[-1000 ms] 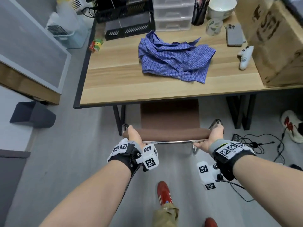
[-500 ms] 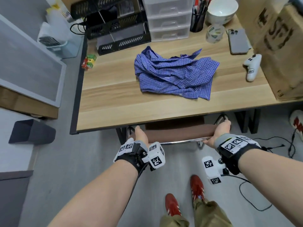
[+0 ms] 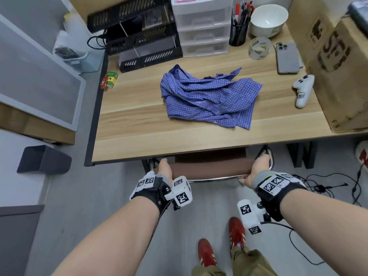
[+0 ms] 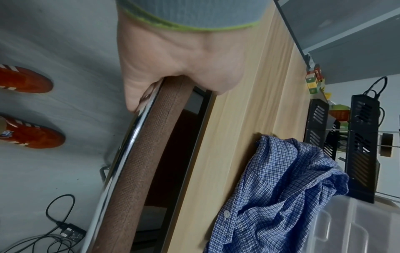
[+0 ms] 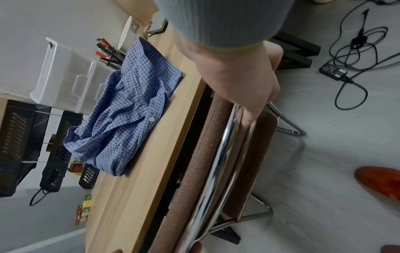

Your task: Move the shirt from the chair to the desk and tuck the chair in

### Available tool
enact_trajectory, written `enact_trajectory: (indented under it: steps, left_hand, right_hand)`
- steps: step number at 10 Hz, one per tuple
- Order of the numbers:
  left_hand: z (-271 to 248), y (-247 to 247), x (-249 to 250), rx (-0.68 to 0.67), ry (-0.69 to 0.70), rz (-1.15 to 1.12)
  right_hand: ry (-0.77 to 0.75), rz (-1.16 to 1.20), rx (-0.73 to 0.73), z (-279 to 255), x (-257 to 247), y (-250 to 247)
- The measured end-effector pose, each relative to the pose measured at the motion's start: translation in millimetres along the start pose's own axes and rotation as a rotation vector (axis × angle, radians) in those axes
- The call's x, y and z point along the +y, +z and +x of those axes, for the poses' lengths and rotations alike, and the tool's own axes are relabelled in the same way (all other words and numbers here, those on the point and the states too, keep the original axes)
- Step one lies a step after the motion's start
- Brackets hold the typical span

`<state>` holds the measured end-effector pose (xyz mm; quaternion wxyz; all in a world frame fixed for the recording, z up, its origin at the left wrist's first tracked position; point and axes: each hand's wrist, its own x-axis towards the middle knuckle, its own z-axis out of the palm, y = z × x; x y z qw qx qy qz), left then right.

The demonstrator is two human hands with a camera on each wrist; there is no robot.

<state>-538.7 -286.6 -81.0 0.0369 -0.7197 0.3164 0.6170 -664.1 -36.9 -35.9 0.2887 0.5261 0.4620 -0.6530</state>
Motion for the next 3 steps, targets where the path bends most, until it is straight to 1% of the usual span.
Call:
enact_trajectory:
  steps: [1, 2, 3]
  left_hand:
    - [81, -8, -2, 0.029, -0.033, 0.091]
    - [-42, -6, 8, -0.047, -0.037, 0.177]
    - [-101, -2, 13, -0.123, -0.009, 0.191]
  right_hand:
    - [0.009, -0.086, -0.039, -6, -2, -5]
    - [0.026, -0.193, -0.061, -12, -8, -12]
    - [0.01, -0.293, -0.044, -14, -18, -16]
